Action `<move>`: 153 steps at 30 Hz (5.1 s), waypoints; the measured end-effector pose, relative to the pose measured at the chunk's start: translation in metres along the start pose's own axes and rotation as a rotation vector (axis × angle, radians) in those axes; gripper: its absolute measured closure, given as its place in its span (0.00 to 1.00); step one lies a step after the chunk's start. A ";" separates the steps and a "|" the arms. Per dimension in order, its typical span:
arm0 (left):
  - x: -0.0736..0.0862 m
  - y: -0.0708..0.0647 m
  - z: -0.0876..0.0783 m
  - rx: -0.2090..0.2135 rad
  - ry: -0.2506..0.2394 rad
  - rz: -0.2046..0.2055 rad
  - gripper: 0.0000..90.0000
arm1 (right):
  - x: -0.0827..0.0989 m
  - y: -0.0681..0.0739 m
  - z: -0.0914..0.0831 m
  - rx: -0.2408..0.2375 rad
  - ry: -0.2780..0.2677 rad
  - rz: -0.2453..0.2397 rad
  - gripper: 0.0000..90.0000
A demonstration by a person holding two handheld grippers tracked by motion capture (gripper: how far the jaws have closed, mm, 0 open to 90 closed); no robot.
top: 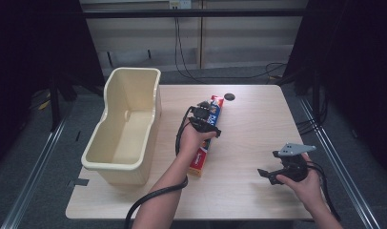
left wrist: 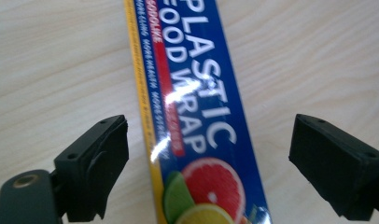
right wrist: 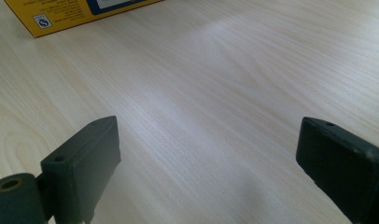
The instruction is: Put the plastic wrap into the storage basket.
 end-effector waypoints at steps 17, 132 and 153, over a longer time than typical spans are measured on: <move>-0.007 0.010 0.017 -0.030 0.032 -0.058 0.29 | -0.001 -0.001 -0.001 -0.004 -0.009 0.014 0.07; -0.061 0.046 -0.231 -0.027 0.253 -0.181 0.45 | -0.005 0.004 0.004 -0.032 -0.012 -0.020 0.03; -0.058 0.068 -0.271 -0.069 0.213 -0.233 0.45 | -0.005 0.004 0.005 -0.036 -0.012 -0.019 0.03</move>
Point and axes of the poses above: each handheld gripper's, and its own axes: z roughly forward along the jaws, x roughly out of its underside, y roughly to its left, the point moved 5 cm from there along z, roughly forward along the jaws, and after that the axes turned 7 degrees about -y, right-handed, at the moved point
